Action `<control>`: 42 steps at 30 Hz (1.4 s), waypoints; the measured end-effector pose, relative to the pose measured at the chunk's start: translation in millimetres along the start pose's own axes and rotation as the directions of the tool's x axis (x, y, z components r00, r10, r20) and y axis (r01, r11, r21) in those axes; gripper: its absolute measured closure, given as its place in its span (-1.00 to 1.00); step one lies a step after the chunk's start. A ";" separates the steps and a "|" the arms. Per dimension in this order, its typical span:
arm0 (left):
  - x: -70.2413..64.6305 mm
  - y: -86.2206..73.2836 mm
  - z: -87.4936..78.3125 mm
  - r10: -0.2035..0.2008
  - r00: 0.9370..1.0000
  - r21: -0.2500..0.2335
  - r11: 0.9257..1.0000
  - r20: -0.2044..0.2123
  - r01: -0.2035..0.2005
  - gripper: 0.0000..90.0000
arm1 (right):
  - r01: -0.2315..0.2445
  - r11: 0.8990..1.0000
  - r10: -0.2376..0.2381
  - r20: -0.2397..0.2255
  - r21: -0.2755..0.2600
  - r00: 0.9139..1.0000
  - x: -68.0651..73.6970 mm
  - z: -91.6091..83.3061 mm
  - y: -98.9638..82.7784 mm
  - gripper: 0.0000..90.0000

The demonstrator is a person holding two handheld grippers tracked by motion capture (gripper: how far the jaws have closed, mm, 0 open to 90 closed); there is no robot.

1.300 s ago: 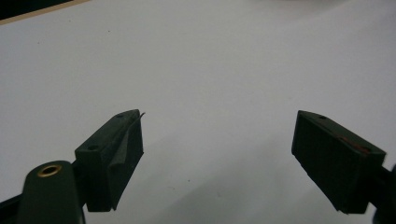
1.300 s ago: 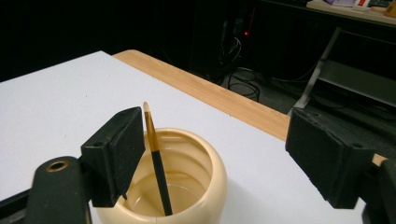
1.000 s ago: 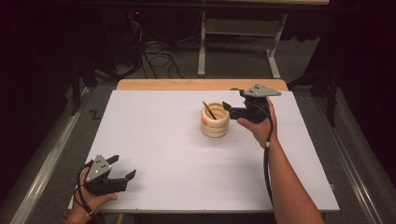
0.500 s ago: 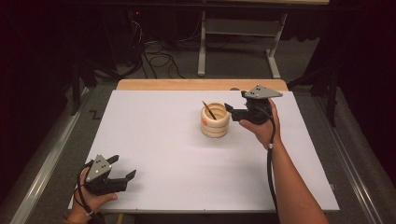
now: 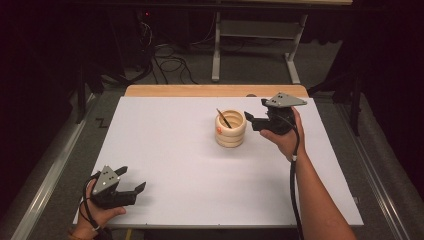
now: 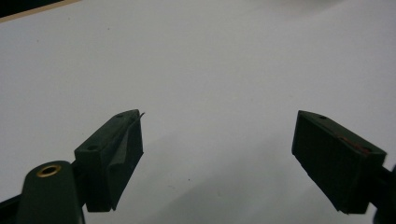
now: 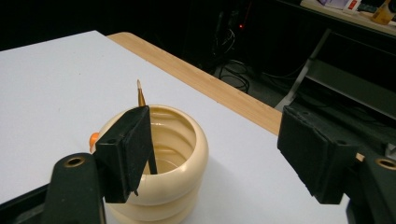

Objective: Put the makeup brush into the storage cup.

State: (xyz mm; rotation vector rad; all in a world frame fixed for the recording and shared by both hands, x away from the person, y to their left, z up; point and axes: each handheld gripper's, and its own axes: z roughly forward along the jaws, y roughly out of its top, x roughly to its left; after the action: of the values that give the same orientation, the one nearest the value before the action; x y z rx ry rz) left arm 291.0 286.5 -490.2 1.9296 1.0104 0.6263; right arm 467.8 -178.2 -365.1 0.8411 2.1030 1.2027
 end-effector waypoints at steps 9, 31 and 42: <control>-0.2 0.1 0.1 0.002 1.000 0.000 1.000 0.000 -0.002 -0.61 | 0.026 1.000 -0.026 0.015 0.009 1.000 -1.3 -7.8 -1.5 -0.46; -0.2 -0.1 0.5 0.002 1.000 0.008 1.000 0.004 -0.002 -0.62 | 0.052 0.999 -0.052 0.019 0.012 0.998 -0.3 -16.6 -4.8 -0.54; -0.3 -0.1 0.4 0.005 1.000 0.005 1.000 0.004 -0.005 -0.62 | 0.053 0.998 -0.054 0.035 0.024 0.998 -2.4 -22.4 -10.9 -0.53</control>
State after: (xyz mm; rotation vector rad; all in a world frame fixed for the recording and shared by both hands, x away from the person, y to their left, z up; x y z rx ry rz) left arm 291.1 286.1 -490.5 1.9372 1.0056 0.6237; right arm 450.4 -196.2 -364.6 0.8058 2.1010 1.1298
